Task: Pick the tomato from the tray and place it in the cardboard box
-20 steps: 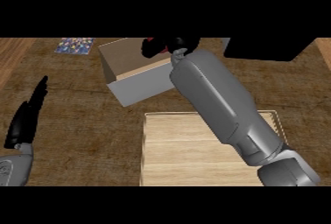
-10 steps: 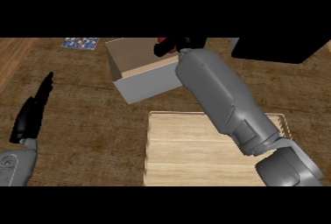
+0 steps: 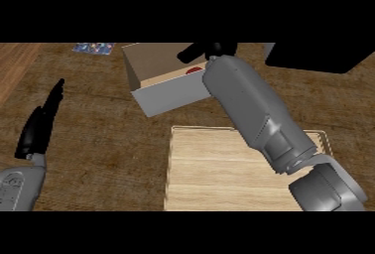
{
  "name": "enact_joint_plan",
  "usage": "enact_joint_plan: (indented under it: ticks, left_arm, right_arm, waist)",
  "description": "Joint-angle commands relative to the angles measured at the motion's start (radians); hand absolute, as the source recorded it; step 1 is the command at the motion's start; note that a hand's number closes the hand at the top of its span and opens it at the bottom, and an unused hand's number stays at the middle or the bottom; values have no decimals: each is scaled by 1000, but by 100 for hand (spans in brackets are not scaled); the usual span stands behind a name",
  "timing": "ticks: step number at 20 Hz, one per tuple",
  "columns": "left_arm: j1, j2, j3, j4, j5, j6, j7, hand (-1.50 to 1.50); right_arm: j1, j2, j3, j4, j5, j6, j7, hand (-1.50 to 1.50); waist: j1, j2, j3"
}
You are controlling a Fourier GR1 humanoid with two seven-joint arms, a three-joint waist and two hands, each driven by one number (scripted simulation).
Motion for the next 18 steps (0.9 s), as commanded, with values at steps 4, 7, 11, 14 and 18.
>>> enact_joint_plan:
  ticks: [4, 7, 11, 14, 18]
  left_arm:
    - [5, 8, 10, -12, 9, -10, 7, 0]
    - [20, 7, 21, 3, 12, -3, -3, 0]
    - [47, -9, 13, 13, -12, 23, -5, 0]
    - [42, 44, 73, 40, 28, -12, -19, 0]
    - [88, 46, 84, 14, 22, -5, -15, 0]
  right_arm:
    - [5, 0, -44, -16, -62, -186, -154, -150]
    - [46, 0, -102, -58, -126, -261, -248, -150]
    - [54, 0, -152, -97, -206, -231, -350, -150]
    - [84, -8, -205, -134, -250, -185, -413, -150]
    - [189, -46, -209, -170, -250, -182, -453, -150]
  waist:
    - [-6, -8, 0]
    - [-30, -12, 1]
    - [-70, -25, 1]
    - [-103, -34, 1]
    - [-124, -43, 1]
